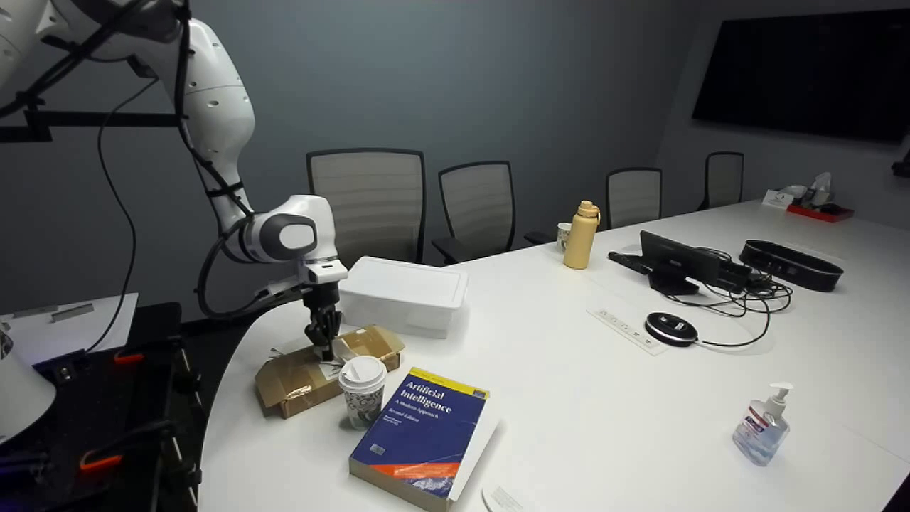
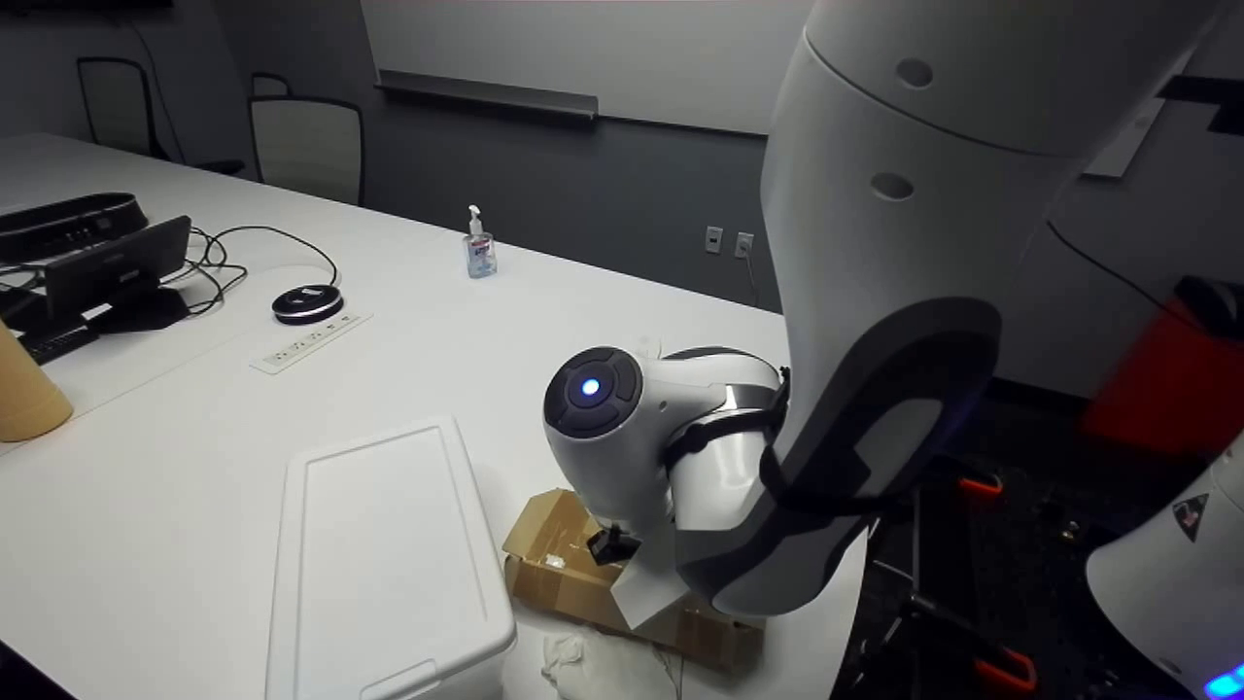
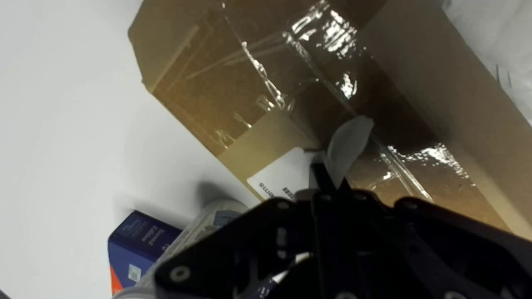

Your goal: Clean the box

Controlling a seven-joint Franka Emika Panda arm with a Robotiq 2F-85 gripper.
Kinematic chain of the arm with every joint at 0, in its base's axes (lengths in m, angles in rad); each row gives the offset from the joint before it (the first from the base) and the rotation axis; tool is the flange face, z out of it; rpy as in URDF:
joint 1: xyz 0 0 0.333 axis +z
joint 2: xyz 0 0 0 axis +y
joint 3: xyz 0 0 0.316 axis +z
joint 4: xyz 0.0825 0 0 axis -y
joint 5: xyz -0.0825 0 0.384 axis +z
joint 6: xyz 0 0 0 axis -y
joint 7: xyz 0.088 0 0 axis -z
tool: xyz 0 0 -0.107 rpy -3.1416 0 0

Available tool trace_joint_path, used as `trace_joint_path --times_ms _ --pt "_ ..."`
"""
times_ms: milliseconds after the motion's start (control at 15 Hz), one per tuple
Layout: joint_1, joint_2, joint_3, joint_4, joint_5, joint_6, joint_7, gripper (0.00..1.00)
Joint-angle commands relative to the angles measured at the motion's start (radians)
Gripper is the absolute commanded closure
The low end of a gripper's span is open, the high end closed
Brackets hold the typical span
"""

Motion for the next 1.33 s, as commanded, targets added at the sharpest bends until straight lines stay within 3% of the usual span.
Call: trace_joint_path --times_ms 0,467,933,1267 --pt "-0.005 -0.054 0.016 -0.015 -0.025 -0.086 -0.028 1.00" --pt "-0.153 -0.089 0.181 -0.014 0.000 -0.066 -0.145 1.00" --pt "-0.127 -0.039 0.149 0.004 0.012 0.066 -0.040 1.00" --pt "-0.062 -0.011 0.074 0.001 0.029 0.150 0.015 1.00"
